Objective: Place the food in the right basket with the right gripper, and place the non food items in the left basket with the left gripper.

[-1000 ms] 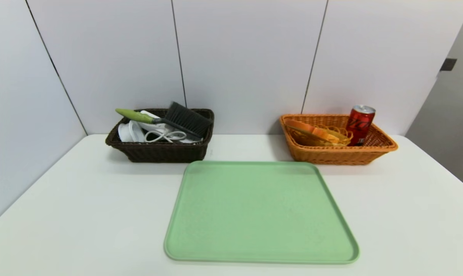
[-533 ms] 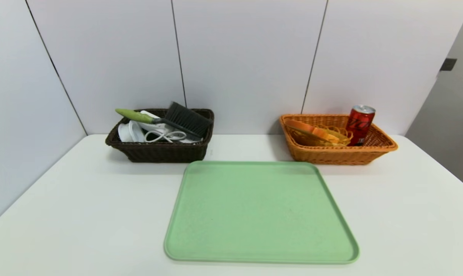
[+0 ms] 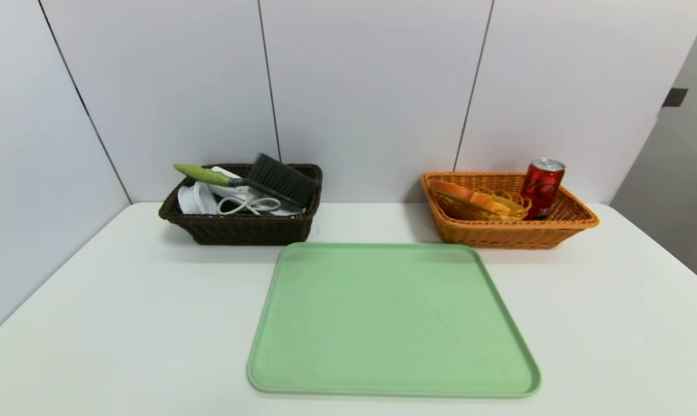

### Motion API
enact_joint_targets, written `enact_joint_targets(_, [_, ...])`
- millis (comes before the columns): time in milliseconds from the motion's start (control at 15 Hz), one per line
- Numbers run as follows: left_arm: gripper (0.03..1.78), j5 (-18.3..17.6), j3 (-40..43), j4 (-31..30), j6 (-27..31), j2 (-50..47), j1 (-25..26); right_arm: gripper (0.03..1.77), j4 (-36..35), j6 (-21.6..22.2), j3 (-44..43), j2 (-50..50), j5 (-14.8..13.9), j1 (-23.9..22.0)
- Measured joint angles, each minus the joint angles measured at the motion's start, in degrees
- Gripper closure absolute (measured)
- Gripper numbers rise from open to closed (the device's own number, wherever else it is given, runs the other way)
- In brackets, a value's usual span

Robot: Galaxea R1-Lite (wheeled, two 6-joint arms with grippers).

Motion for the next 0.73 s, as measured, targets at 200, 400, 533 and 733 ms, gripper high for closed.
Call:
enact_joint_targets(200, [0.12, 0.02, 0.0, 0.02, 0.05, 0.0, 0.0, 0.09, -0.02, -0.02, 0.02, 0.0, -0.02, 0.0])
enact_joint_targets(400, [0.12, 0.0, 0.0, 0.0, 0.05, 0.02, 0.0, 0.09, -0.02, -0.02, 0.02, 0.02, 0.02, 0.0])
enact_joint_targets(533, [0.12, 0.05, 0.0, 0.0, 0.02, 0.02, 0.0, 0.09, 0.0, -0.02, 0.02, 0.02, 0.02, -0.02])
enact_joint_targets(733, [0.12, 0.02, 0.0, 0.0, 0.0, 0.02, 0.0, 0.09, -0.02, -0.02, 0.05, 0.02, 0.02, -0.02])
